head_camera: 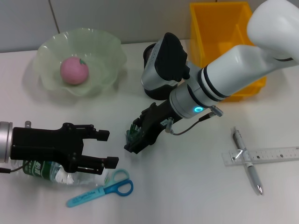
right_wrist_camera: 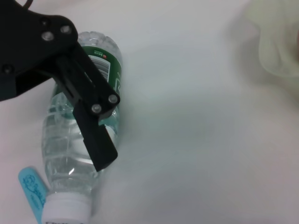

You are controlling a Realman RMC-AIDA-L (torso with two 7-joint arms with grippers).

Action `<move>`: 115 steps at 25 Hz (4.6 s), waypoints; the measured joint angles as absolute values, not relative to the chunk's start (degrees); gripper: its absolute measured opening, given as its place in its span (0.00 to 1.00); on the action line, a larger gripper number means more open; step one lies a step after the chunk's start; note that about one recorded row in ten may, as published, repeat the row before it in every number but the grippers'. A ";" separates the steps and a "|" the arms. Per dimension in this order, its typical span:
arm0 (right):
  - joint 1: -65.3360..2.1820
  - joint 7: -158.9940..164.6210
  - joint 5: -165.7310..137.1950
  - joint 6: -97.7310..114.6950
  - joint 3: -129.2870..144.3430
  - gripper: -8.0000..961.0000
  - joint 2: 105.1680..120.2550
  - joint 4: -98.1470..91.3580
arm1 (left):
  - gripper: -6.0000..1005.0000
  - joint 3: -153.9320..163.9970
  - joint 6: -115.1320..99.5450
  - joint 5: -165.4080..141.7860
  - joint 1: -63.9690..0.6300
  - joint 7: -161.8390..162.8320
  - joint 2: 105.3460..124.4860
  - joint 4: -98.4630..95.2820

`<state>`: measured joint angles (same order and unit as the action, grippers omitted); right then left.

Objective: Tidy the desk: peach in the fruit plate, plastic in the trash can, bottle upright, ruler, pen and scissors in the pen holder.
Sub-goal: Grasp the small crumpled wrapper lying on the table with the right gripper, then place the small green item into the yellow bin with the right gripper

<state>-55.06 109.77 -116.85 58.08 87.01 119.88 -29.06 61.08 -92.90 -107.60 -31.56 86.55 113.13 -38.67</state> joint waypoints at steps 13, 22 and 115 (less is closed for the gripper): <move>-55.11 109.78 -116.21 57.39 87.19 0.81 119.88 -28.31 | 0.84 61.08 -92.90 -107.57 -31.36 86.40 113.23 -38.67; -55.03 109.81 -116.10 57.39 87.19 0.44 119.88 -28.30 | 0.84 61.08 -92.90 -107.57 -31.29 86.30 113.29 -38.67; -41.44 114.02 -125.14 58.13 44.04 0.56 114.51 -45.15 | 0.84 60.35 -92.99 -108.01 -31.11 86.02 113.97 -38.63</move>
<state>-41.44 114.02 -125.14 58.13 44.04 114.51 -45.15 60.35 -92.99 -108.01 -31.11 86.02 113.97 -38.63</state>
